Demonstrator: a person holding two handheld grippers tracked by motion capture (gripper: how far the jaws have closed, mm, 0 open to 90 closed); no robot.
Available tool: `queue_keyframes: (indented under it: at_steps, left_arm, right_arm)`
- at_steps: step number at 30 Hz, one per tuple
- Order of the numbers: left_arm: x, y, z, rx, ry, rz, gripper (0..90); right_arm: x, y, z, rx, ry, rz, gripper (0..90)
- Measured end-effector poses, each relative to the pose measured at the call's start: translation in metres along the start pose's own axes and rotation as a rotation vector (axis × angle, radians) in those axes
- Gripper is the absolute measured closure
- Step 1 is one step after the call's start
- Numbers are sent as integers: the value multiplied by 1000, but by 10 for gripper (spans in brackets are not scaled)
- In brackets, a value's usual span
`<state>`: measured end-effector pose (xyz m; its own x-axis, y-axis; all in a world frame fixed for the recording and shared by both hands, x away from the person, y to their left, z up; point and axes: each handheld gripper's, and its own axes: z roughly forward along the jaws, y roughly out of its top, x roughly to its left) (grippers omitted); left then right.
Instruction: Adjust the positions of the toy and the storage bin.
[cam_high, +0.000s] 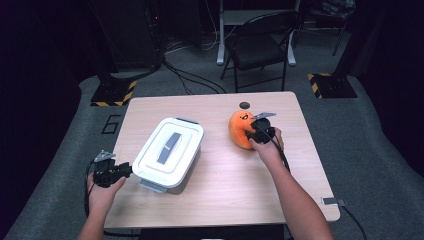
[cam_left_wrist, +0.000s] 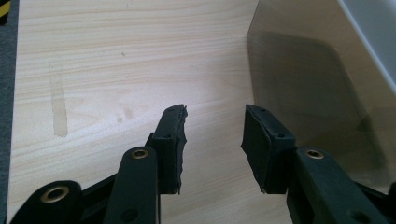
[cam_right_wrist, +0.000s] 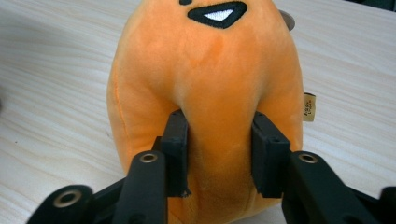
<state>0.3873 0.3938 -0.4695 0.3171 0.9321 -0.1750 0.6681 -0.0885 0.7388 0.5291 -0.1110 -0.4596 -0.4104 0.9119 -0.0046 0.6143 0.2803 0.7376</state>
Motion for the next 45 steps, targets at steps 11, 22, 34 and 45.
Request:
queue_keyframes:
  at_steps: [11, 22, 34, 45]
  left_arm:
    - [2, 0, -2, -11, 3, -7, 587]
    - [2, 1, -3, -9, 5, -6, 588]
    - [3, 1, -5, -16, 2, -20, 589]
    - [3, 2, -5, -18, 6, -23, 589]
  right_arm:
    - [-2, 3, -13, -40, 10, 9, 698]
    - [-6, 0, -49, -81, -10, -10, 699]
    - [-3, -21, -82, -77, 30, -10, 693]
    - [-11, -54, -100, -68, 25, 48, 685]
